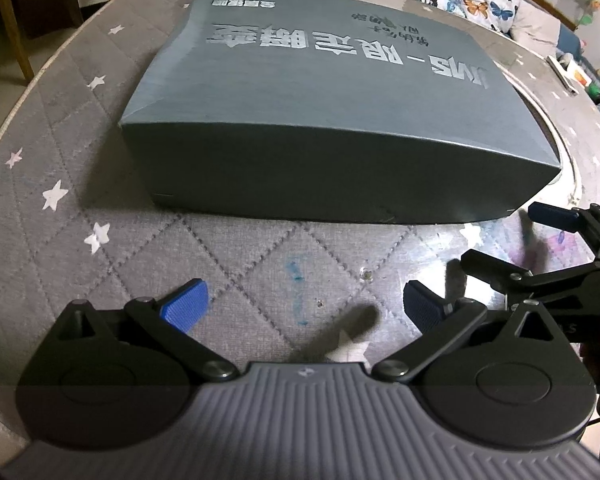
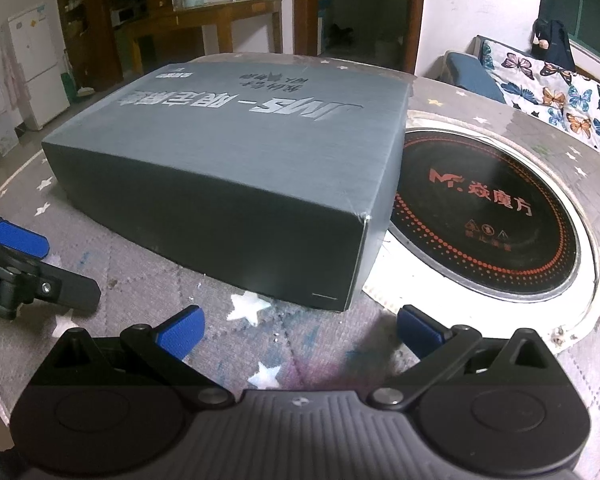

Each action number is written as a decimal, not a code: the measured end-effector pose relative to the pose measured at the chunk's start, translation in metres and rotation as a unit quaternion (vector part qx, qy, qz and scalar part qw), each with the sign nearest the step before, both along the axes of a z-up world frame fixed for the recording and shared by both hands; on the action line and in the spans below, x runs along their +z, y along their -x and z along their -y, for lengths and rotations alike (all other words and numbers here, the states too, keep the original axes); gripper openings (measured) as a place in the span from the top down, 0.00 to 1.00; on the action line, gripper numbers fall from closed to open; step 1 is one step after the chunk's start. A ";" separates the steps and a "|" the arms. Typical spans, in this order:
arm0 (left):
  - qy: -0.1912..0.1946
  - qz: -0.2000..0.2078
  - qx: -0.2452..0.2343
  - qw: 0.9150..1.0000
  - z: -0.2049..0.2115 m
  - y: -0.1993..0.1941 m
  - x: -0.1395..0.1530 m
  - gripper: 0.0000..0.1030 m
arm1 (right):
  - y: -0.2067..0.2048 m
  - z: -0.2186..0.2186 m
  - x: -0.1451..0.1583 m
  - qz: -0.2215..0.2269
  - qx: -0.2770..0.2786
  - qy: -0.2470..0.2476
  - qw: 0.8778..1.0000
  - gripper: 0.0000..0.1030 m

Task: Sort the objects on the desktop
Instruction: 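Pull both grippers back from the lidded box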

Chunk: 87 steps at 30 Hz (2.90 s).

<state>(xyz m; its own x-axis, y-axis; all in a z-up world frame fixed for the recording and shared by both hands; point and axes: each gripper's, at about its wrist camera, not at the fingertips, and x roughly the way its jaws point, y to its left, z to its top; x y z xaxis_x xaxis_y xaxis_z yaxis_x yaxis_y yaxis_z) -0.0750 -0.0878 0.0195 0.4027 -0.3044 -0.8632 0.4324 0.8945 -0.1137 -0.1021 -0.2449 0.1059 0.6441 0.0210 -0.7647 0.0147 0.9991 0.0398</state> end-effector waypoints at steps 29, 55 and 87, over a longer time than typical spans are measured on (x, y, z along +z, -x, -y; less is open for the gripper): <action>-0.060 0.021 0.007 0.998 0.060 0.023 -0.017 0.00 | 0.002 -0.001 -0.002 0.004 -0.005 0.006 1.000 0.00; -0.059 0.038 0.007 0.998 0.105 0.063 -0.024 0.00 | 0.007 -0.004 -0.002 0.013 -0.016 0.005 1.000 0.00; -0.052 0.053 0.098 0.992 0.093 0.088 -0.009 0.00 | 0.009 0.005 0.003 0.004 -0.031 0.006 1.000 0.00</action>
